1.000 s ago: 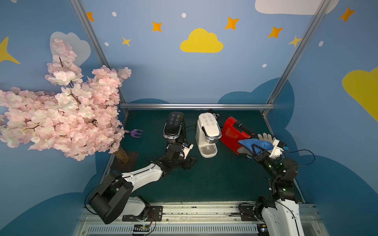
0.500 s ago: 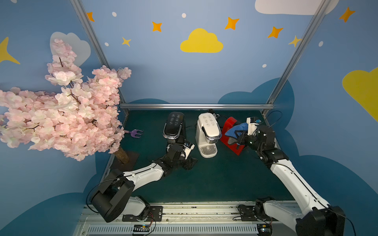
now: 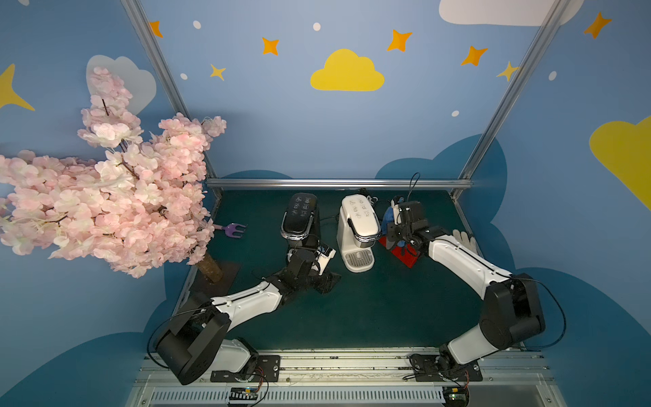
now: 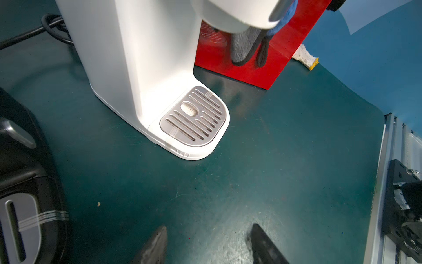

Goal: Wipe the surface of a coffee machine
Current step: Wipe the dirt from the surface of the coffee machine.

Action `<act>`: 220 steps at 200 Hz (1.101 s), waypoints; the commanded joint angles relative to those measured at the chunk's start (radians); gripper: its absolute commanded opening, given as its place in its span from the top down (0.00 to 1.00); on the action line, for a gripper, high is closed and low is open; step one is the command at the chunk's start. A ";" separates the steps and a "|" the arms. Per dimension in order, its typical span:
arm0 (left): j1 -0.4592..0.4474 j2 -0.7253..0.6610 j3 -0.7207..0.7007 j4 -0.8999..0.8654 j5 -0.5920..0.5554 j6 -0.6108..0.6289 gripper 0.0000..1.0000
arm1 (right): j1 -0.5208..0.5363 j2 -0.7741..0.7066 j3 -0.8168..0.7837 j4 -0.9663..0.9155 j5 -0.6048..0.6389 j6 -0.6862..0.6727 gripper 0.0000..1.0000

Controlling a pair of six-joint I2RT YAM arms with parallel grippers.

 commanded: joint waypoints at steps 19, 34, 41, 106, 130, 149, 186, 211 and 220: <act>-0.003 -0.010 0.013 -0.016 -0.006 0.010 0.40 | -0.002 0.079 -0.015 -0.072 0.104 0.023 1.00; -0.002 -0.004 0.016 -0.016 0.002 0.010 0.40 | -0.002 0.068 -0.024 -0.065 0.092 0.023 1.00; -0.003 -0.004 0.016 -0.017 0.005 0.010 0.40 | -0.001 0.063 -0.021 -0.069 0.091 0.023 1.00; -0.004 -0.013 0.013 -0.016 0.002 0.007 0.40 | -0.007 -0.234 -0.057 -0.082 0.063 0.026 1.00; -0.006 -0.007 0.014 -0.015 0.005 0.007 0.40 | -0.009 -0.310 -0.156 0.072 0.090 0.056 1.00; -0.007 -0.010 0.014 -0.014 0.004 0.006 0.40 | -0.035 -0.300 -0.202 0.126 0.050 0.082 1.00; -0.009 -0.002 0.016 -0.017 -0.008 0.013 0.40 | -0.067 -0.188 -0.190 0.067 0.049 0.092 1.00; -0.009 0.000 0.017 -0.019 -0.010 0.018 0.40 | -0.088 -0.132 -0.192 0.057 0.040 0.095 1.00; -0.009 0.001 0.017 -0.021 -0.017 0.021 0.40 | -0.097 -0.114 -0.186 0.043 0.020 0.107 1.00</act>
